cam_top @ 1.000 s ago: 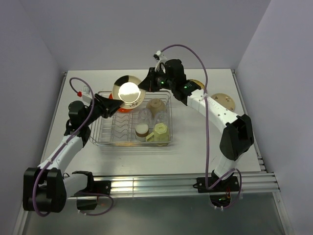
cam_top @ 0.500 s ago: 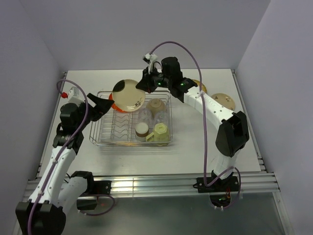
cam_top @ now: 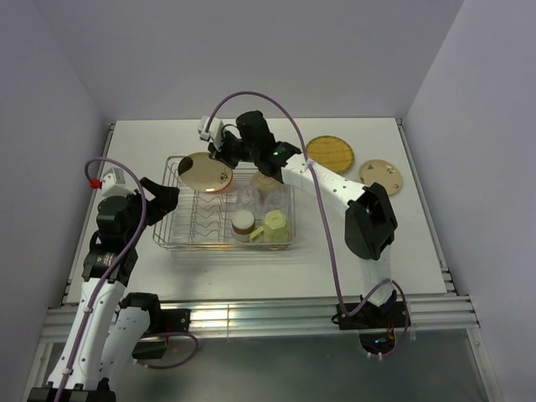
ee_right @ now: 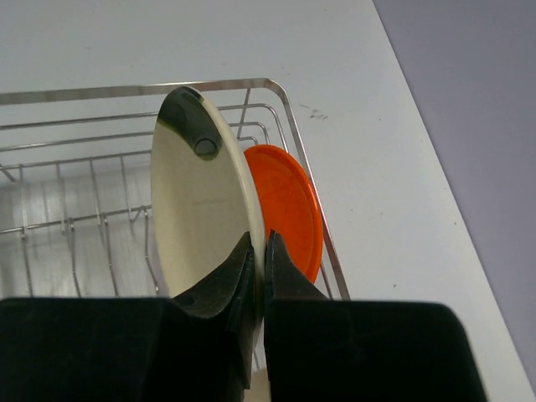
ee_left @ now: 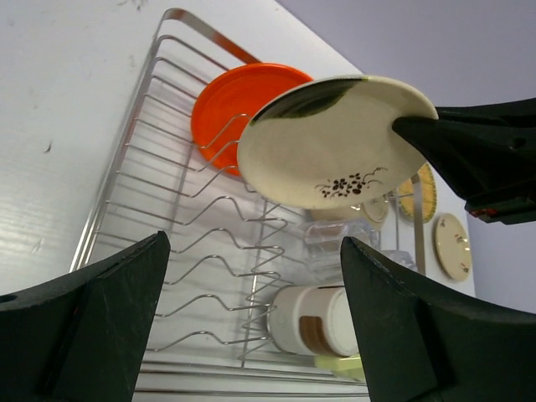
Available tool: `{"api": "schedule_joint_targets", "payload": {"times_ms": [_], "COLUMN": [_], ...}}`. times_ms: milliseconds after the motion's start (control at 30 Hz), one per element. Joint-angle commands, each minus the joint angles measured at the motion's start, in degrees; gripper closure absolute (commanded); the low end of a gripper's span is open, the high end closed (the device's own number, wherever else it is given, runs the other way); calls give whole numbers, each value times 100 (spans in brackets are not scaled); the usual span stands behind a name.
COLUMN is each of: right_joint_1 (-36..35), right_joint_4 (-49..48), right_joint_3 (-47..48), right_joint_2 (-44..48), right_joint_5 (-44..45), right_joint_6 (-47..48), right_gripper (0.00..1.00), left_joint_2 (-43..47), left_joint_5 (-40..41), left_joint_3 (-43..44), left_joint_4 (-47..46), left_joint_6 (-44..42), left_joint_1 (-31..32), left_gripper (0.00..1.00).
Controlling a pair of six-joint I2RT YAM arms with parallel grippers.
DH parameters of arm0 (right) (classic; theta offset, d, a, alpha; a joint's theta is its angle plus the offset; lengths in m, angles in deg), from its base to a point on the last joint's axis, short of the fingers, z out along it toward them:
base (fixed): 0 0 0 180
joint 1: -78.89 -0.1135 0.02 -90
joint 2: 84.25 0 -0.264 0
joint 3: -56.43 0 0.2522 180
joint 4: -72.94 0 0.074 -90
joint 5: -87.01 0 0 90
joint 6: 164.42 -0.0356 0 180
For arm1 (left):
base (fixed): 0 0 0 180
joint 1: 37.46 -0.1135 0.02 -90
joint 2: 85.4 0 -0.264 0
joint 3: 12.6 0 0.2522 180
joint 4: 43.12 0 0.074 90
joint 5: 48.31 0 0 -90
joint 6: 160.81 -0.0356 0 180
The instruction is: Load the mixed dishes into the dish rack
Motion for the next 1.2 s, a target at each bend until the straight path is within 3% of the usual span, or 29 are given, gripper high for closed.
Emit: {"api": "schedule_joint_targets", "payload": {"times_ms": [0, 633, 1167], "right_joint_1": [-39, -39, -127], "right_joint_4": [-682, -1052, -1043], "right_joint_3": [414, 608, -253], "right_joint_2": [-143, -653, -654], "right_joint_5": [480, 358, 103], "right_joint_6": [593, 1007, 1147], "right_gripper": [100, 100, 100], "left_joint_2": [199, 305, 209], "left_joint_5": [364, 576, 558], "left_joint_3": [-37, -81, -98], "left_joint_4": [201, 307, 228], "left_joint_6": [-146, -216, -199], "left_joint_1": [24, 24, 24], "left_gripper": [10, 6, 5]}}
